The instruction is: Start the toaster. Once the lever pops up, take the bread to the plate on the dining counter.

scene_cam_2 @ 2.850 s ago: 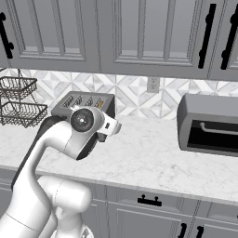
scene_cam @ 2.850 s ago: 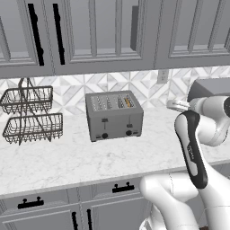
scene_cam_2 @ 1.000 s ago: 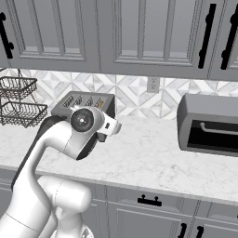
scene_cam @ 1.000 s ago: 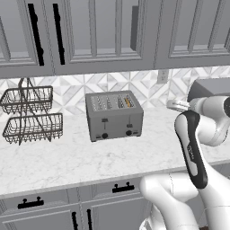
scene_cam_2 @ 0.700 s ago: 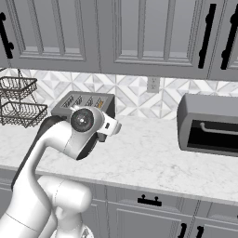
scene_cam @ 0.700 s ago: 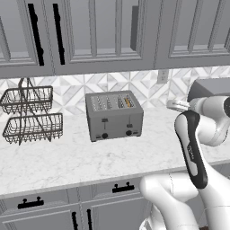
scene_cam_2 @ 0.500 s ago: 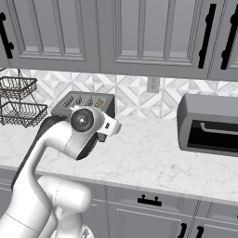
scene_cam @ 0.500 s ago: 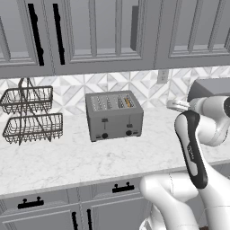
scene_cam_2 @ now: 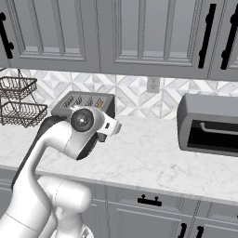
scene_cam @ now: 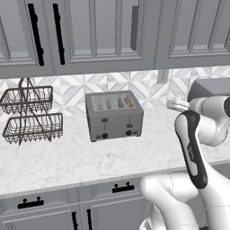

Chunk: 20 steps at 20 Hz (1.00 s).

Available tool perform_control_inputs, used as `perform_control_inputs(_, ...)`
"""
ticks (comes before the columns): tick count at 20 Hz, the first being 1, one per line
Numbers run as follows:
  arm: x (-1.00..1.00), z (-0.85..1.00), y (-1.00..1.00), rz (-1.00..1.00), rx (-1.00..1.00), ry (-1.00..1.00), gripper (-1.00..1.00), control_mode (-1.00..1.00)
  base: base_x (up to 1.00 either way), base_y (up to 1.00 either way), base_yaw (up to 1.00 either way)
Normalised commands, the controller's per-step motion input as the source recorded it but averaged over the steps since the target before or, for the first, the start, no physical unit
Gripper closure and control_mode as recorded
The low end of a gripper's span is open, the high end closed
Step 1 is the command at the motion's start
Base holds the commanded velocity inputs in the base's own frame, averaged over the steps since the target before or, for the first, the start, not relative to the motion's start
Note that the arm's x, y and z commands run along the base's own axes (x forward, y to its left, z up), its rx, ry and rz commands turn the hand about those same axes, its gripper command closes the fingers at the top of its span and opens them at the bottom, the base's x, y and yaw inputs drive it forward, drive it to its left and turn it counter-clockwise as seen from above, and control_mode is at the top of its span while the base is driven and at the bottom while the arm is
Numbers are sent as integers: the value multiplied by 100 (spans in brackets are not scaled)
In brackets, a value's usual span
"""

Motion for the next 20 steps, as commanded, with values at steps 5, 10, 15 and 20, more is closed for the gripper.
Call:
perform_control_inputs(5,0,0,0,0,0,0,-100,-100,0,0,0)
perform_control_inputs(10,0,0,0,0,0,0,-100,-100,0,0,0)
perform_control_inputs(15,0,0,0,0,0,0,-100,-100,0,0,0)
perform_control_inputs(20,0,0,0,0,0,0,-100,-100,0,0,0)
